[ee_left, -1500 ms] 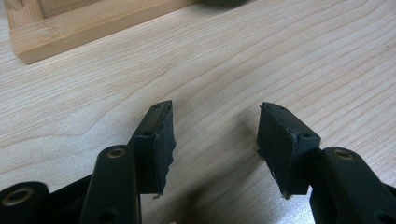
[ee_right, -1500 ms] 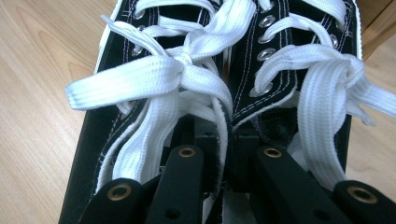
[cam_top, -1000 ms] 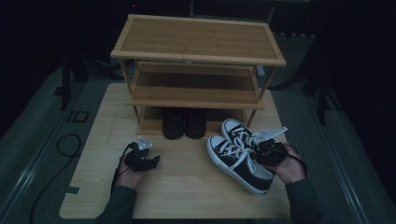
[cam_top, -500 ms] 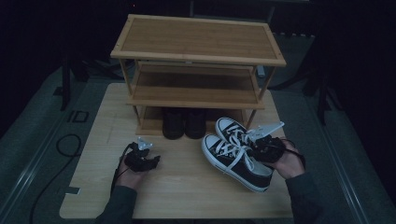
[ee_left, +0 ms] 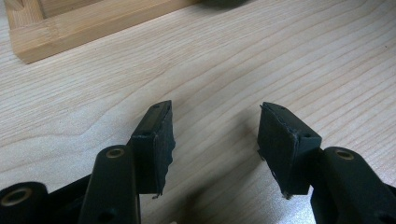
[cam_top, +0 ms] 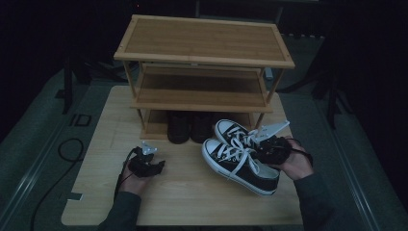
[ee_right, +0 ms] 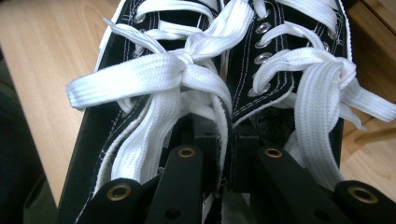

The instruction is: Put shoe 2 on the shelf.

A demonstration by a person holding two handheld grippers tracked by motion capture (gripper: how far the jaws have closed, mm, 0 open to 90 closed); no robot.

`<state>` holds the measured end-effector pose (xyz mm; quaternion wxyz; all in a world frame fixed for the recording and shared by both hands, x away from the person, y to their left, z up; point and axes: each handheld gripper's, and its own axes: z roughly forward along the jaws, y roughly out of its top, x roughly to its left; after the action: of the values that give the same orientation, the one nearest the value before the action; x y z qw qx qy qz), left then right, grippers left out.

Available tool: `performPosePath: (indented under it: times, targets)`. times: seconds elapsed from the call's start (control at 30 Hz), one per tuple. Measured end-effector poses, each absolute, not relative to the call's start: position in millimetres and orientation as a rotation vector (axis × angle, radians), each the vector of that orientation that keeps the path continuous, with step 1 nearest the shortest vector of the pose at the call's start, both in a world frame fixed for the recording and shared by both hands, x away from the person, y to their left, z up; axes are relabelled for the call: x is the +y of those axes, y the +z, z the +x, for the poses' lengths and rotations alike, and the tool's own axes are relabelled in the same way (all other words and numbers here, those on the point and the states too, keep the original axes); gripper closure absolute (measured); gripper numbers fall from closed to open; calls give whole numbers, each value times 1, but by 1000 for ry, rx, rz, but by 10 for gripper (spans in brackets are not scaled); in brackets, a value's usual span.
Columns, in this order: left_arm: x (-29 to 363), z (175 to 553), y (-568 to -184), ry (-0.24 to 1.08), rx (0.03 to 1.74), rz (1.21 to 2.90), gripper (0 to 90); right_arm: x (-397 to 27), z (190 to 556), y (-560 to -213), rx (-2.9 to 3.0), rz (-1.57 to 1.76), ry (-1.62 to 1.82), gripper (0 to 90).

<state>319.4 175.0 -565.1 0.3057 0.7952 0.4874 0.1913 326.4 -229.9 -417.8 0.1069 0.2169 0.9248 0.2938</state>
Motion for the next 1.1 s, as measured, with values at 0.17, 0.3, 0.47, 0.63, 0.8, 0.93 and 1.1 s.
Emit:
performPosePath:
  times: [0.17,0.3,0.47,0.63,0.8,0.93,1.1]
  targets:
    - [175,319,-565,505,1290,2104,457,-227,326,-413,2738,592,887,850]
    - [174,318,-565,505,1288,2102,457,-222,325,-407,2753,541,902,849]
    - [175,318,-566,504,1282,2104,457,-217,328,-402,2765,510,909,849]
    - [175,318,-566,505,1282,2103,457,-212,328,-398,2777,475,902,849]
    - [175,318,-566,505,1283,2100,457,-210,328,-391,2778,440,961,849]
    - [175,318,-566,505,1283,2100,457,-208,328,-385,2784,403,1004,849]
    - [175,318,-566,505,1281,2102,457,-204,329,-379,2787,354,1029,849]
